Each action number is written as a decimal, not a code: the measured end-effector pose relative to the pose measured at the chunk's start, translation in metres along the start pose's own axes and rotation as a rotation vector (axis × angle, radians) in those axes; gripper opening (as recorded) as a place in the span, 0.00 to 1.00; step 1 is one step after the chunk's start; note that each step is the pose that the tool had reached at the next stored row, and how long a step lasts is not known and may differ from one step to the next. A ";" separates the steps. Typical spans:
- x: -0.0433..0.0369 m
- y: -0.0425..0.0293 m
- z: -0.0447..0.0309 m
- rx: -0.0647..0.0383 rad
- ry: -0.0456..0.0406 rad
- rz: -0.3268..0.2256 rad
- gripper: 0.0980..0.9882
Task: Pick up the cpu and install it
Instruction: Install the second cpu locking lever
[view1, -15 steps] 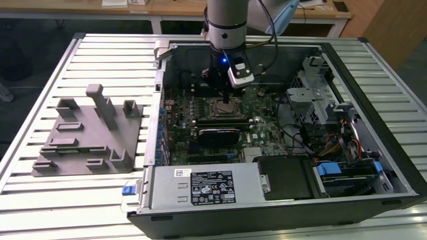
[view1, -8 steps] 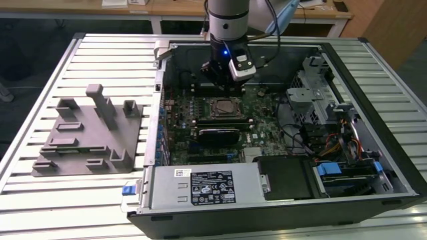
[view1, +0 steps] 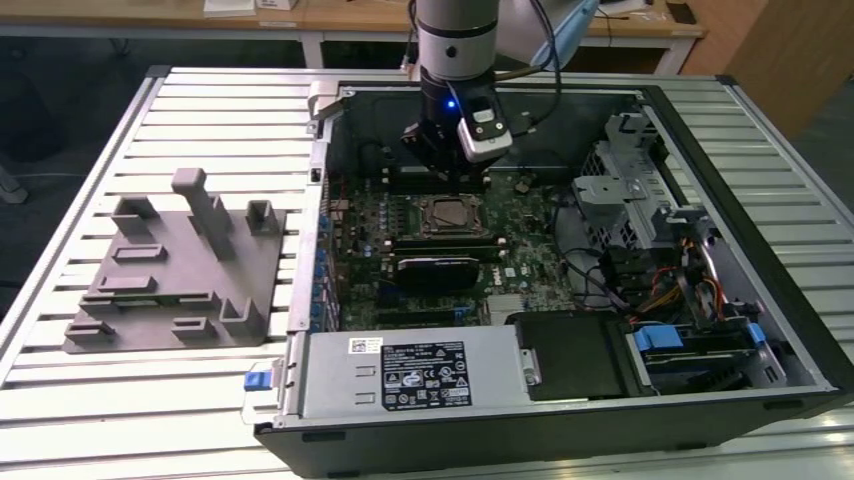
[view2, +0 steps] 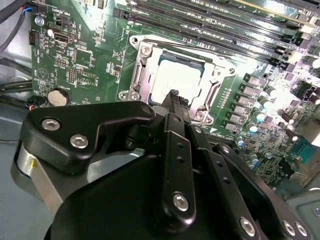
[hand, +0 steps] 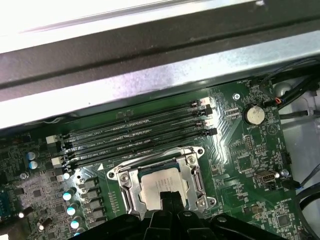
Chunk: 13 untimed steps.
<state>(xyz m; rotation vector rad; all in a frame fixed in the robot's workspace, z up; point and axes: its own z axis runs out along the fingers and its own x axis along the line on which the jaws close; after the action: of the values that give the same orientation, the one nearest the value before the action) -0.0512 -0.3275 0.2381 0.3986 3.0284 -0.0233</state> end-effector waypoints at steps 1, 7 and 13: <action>-0.0001 -0.0002 0.0000 0.000 0.0000 0.000 0.01; -0.0006 -0.0022 0.0001 0.000 0.0000 0.000 0.01; -0.0015 -0.0055 0.0002 0.000 0.0000 0.000 0.01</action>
<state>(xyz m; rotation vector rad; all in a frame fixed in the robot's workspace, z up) -0.0512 -0.3332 0.2381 0.3987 3.0284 -0.0231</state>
